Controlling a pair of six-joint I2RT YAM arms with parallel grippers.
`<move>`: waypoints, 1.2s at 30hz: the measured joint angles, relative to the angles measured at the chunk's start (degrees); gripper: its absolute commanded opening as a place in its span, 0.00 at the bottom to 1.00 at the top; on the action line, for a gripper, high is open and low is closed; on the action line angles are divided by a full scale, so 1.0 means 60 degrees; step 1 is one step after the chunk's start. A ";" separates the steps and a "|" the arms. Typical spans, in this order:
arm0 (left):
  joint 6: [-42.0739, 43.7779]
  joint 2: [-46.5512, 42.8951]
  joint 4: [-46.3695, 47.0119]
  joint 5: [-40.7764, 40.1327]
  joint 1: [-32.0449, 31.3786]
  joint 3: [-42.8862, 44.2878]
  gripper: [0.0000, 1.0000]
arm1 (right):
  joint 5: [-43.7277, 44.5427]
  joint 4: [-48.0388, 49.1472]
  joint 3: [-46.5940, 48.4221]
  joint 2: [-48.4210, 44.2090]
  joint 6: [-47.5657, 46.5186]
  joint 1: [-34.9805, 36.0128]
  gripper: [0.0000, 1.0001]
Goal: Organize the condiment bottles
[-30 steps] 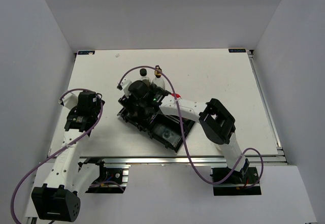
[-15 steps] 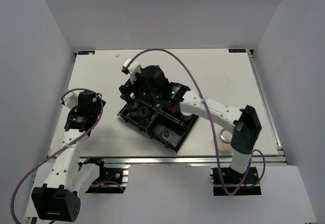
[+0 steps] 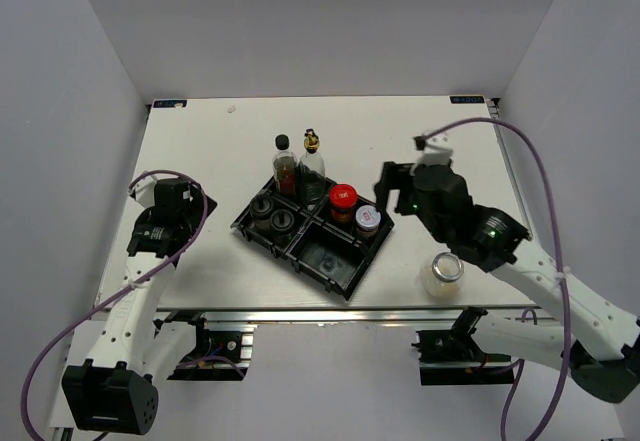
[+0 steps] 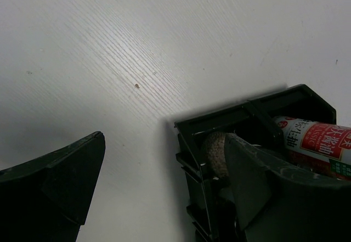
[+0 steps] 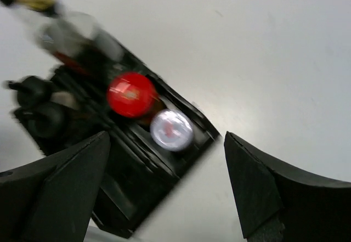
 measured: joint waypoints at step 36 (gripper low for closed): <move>0.0200 0.0029 0.0772 0.0772 0.0000 -0.0240 0.98 | -0.1596 -0.5643 -0.3865 -0.1574 0.3665 -0.4124 0.89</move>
